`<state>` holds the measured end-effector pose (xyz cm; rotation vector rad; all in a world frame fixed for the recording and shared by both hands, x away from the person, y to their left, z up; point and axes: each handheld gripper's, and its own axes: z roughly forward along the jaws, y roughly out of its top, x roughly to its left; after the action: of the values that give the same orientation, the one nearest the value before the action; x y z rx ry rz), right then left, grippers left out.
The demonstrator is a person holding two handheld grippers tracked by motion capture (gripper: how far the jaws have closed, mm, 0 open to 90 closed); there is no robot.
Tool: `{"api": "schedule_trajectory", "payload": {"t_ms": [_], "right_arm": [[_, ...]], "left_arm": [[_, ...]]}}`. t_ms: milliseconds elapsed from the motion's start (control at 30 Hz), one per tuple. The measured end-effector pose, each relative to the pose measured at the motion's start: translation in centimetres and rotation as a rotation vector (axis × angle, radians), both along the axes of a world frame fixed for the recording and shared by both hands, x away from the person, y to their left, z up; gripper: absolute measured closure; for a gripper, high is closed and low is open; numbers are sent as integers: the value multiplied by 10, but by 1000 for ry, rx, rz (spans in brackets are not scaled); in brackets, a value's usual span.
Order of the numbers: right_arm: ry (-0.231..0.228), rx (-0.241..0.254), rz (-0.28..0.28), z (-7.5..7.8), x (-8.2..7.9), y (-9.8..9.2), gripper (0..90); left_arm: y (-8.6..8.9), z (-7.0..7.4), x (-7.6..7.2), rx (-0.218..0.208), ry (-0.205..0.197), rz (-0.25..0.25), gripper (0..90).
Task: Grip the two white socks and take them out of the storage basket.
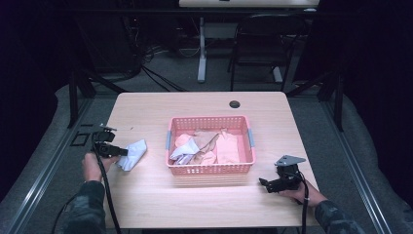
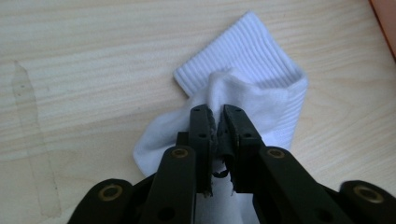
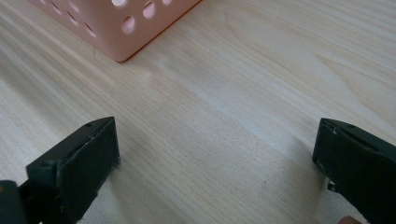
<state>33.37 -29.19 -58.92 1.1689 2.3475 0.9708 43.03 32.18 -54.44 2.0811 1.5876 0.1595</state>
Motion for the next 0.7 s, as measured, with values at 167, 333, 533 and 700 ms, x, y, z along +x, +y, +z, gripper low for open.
{"api": "schedule_trajectory", "payload": {"t_ms": [167, 333, 533, 700], "right_arm": [[-1, 0, -1, 0, 0, 0, 0], [-1, -2, -1, 0, 0, 0, 0], [-1, -1, -1, 0, 0, 0, 0], [-1, -1, -1, 0, 0, 0, 0]], "left_arm": [[4, 4, -3, -15, -11, 5, 573], [7, 17, -13, 12, -66, 23, 372], [7, 42, -25, -3, -136, -2, 244], [1, 64, -32, -10, -184, -40, 147]]}}
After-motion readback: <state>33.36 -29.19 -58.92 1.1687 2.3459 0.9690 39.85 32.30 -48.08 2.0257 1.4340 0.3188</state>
